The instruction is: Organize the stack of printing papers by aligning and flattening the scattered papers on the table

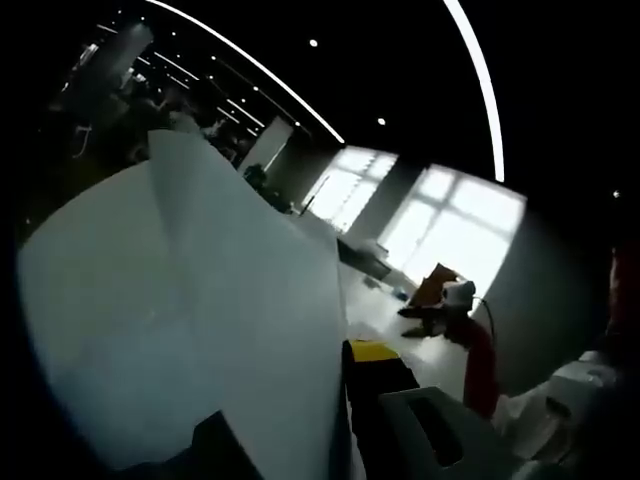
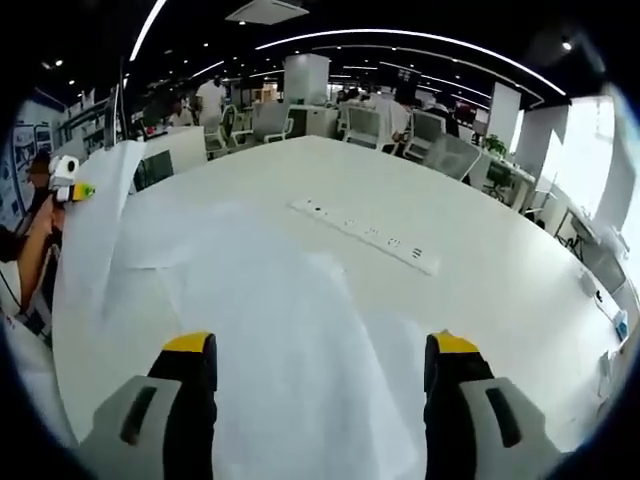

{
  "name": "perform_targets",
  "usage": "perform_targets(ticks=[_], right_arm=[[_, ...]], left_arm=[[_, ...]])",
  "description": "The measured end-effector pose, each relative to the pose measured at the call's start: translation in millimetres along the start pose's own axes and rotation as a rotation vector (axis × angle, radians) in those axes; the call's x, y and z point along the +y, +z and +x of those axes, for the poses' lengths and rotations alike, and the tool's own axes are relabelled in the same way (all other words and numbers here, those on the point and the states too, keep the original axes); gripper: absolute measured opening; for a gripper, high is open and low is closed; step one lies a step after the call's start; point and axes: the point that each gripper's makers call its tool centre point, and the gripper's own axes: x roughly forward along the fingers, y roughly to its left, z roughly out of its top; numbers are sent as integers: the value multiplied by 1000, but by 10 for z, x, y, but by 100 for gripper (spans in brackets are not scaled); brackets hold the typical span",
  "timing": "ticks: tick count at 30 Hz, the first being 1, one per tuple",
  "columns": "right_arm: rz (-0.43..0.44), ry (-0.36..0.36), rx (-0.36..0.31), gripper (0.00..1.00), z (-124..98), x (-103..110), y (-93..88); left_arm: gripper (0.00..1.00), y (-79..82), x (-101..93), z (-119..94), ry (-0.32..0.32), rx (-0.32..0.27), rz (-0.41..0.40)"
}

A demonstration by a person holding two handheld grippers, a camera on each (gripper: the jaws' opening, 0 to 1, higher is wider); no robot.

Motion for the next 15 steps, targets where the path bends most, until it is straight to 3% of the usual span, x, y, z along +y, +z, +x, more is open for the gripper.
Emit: perform_targets(ticks=[15], right_arm=[[-4,18,14,80,71,6,-6]], left_arm=[[6,16,3,-9,4,-1,3]])
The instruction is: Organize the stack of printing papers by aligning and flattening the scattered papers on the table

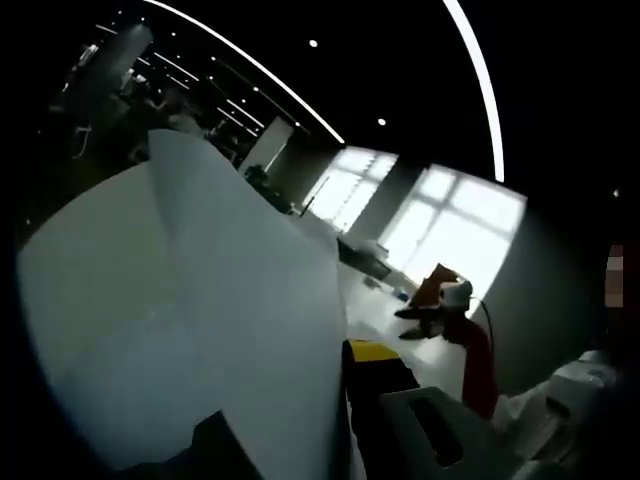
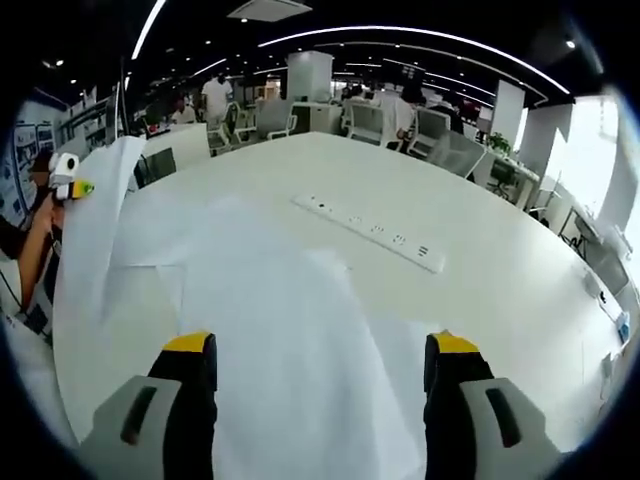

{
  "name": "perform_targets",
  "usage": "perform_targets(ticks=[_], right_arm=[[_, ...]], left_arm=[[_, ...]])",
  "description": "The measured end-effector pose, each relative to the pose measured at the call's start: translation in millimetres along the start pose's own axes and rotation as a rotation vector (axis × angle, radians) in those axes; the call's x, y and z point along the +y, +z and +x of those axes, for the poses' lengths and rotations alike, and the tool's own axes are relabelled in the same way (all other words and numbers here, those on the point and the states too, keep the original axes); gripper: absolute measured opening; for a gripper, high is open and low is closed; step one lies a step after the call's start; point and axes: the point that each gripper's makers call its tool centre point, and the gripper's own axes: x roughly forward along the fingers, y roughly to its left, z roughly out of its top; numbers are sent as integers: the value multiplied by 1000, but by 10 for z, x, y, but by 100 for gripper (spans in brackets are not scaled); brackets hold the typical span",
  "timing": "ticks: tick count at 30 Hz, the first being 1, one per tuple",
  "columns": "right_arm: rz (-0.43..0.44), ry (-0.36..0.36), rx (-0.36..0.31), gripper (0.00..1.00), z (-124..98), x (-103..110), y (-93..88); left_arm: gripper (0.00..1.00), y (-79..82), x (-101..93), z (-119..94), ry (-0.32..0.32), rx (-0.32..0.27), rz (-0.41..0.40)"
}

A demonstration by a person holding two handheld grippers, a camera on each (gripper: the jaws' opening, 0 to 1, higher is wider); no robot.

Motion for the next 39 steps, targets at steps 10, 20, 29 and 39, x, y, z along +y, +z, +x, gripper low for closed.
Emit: perform_targets(ticks=[10,20,29,39], right_arm=[[12,3,11,80,26,-18,-51],[23,9,19,80,51,-8,-90],[24,23,27,81,99,11,-102],[30,32,43,81,153,-2,-138]], left_arm=[[6,4,-1,-19,6,-1,5],[6,-5,-15,-20,8,0,6],[6,6,-27,-36,14,-1,11],[6,12,-29,-34,13,-3,8]])
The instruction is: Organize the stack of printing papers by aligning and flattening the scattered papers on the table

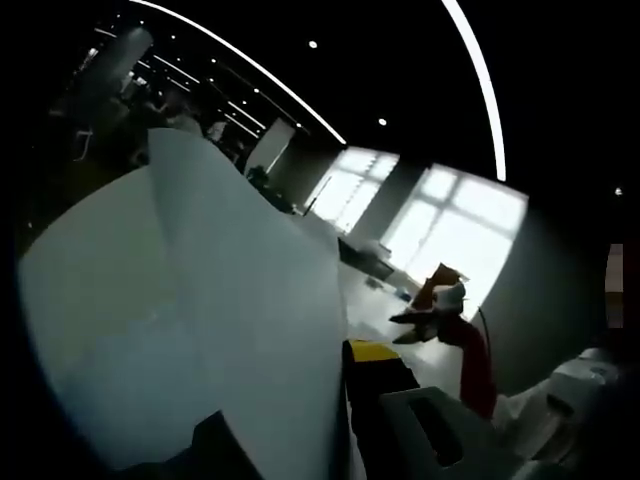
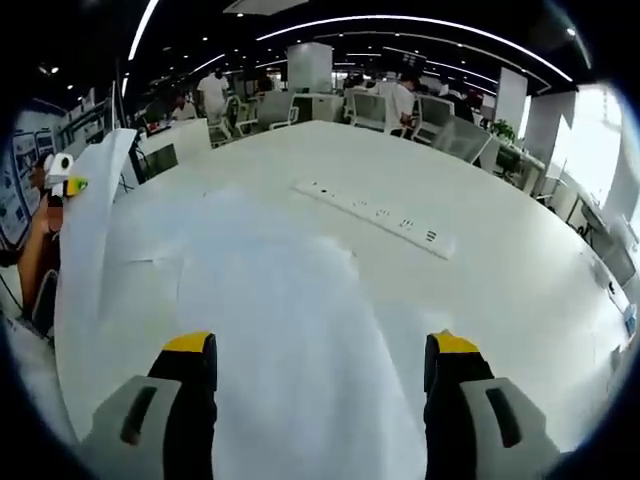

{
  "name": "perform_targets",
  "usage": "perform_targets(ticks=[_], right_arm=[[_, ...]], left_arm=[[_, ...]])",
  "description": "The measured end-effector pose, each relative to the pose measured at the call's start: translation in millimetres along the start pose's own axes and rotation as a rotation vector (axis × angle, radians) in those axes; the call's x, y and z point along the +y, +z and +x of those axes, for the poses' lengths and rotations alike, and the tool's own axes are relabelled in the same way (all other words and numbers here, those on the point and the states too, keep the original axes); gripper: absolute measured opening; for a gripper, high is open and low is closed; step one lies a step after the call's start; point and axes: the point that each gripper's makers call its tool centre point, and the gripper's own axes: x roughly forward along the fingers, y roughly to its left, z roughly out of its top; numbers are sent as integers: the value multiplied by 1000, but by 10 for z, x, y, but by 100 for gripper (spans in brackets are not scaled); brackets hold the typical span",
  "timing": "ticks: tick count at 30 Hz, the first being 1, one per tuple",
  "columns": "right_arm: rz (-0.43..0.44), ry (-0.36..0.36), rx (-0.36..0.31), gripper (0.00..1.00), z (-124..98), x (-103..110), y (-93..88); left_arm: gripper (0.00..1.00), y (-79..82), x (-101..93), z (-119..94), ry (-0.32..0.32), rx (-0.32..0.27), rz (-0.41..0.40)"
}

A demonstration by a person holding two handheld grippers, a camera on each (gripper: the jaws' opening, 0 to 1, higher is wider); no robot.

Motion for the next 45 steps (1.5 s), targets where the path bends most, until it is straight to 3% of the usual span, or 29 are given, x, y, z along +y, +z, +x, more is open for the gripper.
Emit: perform_targets(ticks=[45], right_arm=[[29,-2,37,81,93,-52,-114]], left_arm=[[6,-26,43,-15,5,-9,-15]])
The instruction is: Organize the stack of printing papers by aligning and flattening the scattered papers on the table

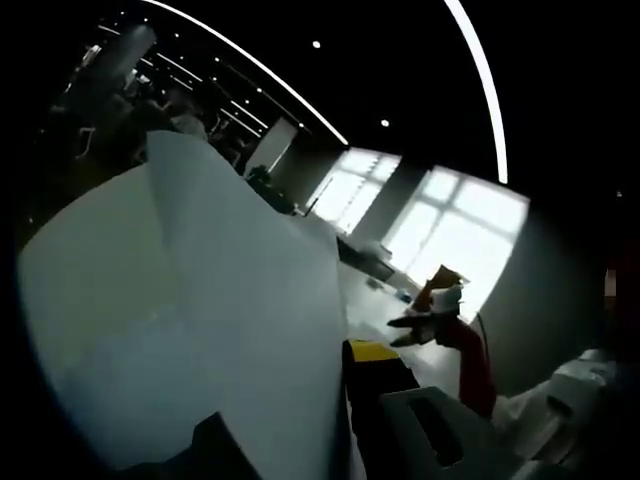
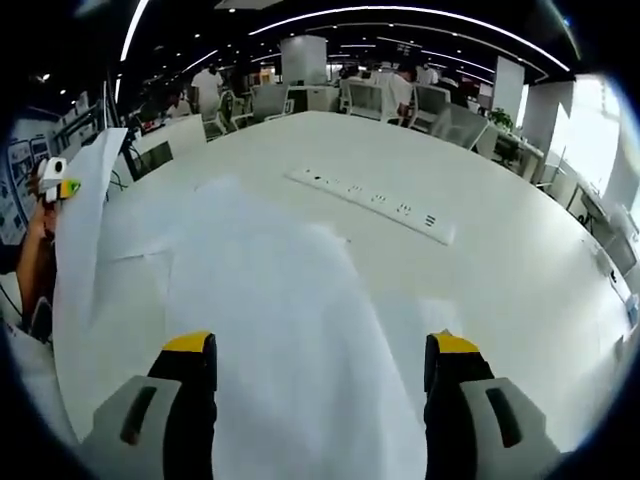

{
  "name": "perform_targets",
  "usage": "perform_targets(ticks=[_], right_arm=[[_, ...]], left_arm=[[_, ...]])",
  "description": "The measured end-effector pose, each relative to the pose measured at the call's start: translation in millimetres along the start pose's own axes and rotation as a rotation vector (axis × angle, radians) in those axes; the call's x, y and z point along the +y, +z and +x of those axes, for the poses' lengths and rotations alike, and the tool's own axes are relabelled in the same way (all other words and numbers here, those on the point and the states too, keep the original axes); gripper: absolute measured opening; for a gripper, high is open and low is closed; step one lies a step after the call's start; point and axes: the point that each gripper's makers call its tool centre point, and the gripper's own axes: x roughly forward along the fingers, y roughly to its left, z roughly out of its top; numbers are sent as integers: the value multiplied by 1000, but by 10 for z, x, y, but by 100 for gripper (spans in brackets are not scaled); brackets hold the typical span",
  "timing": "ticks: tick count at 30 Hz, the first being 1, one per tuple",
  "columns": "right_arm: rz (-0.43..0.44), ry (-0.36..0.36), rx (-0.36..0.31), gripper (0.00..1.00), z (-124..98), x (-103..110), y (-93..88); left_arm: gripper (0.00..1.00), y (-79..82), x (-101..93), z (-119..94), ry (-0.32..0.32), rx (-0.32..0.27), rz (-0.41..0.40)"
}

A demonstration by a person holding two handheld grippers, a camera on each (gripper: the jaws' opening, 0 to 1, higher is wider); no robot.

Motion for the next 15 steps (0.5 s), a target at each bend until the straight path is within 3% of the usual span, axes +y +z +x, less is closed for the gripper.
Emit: perform_targets(ticks=[15], right_arm=[[22,-3,10,81,52,3,-48]], left_arm=[[6,8,24,-3,3,-1,-2]])
